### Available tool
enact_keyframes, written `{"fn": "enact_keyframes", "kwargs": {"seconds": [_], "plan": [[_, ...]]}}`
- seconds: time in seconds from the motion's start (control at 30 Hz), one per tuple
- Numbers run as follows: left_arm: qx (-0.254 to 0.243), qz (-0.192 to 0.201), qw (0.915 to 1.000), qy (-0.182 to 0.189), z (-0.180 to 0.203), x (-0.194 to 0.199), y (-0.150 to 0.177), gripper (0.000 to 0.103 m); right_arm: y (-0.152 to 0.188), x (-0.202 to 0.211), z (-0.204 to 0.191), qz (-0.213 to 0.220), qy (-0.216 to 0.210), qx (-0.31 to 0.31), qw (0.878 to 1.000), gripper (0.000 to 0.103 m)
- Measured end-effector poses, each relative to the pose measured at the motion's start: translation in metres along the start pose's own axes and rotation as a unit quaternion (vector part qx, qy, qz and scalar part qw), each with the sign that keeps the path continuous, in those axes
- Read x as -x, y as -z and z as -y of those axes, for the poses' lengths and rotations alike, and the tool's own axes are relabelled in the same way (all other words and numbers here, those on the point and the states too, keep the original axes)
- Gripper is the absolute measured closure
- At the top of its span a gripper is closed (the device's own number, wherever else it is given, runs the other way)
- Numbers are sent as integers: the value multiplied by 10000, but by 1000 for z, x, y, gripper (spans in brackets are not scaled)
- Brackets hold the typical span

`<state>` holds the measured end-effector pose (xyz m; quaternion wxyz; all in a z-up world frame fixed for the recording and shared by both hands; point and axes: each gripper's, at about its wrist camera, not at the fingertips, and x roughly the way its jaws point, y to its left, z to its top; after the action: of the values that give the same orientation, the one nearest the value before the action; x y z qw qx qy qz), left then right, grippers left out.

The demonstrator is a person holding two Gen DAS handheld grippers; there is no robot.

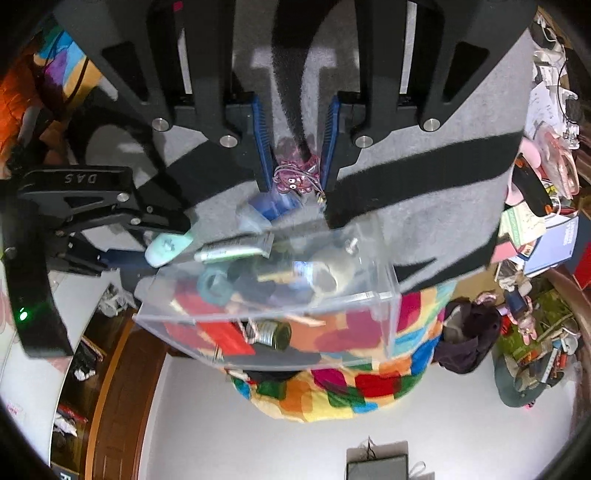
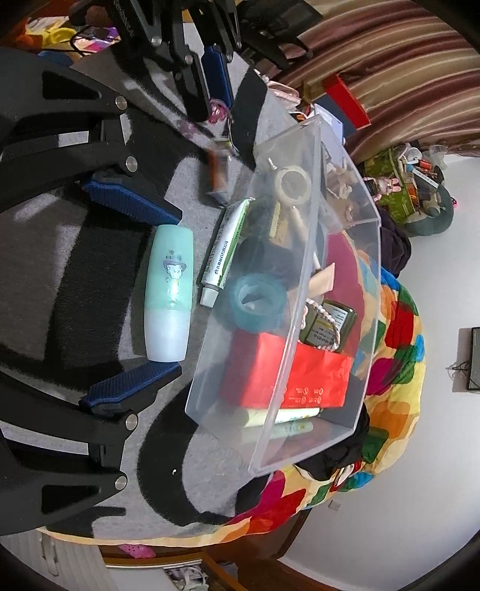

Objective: Organize objects
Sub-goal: 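Lower the pink toy and mint bottle into the clear box and release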

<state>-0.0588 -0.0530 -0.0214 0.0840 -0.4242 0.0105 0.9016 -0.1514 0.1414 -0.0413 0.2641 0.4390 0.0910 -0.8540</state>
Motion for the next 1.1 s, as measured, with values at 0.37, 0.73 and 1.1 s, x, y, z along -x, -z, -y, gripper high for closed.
{"fn": "enact_keyframes", "kwargs": {"seconds": [0.37,0.73,1.1], "plan": [[72,727,9973,-54,-1,39,-32,77,-19,40,1,575,-75,-89,9983,32],[282,1150,9929,-84,-7,43,-67,77,-51,51,15,944,62,-317,9950,32],[479,954,9940,-256,-21,7,-88,77,-71,20,27,727,161,-481,9961,32]]}}
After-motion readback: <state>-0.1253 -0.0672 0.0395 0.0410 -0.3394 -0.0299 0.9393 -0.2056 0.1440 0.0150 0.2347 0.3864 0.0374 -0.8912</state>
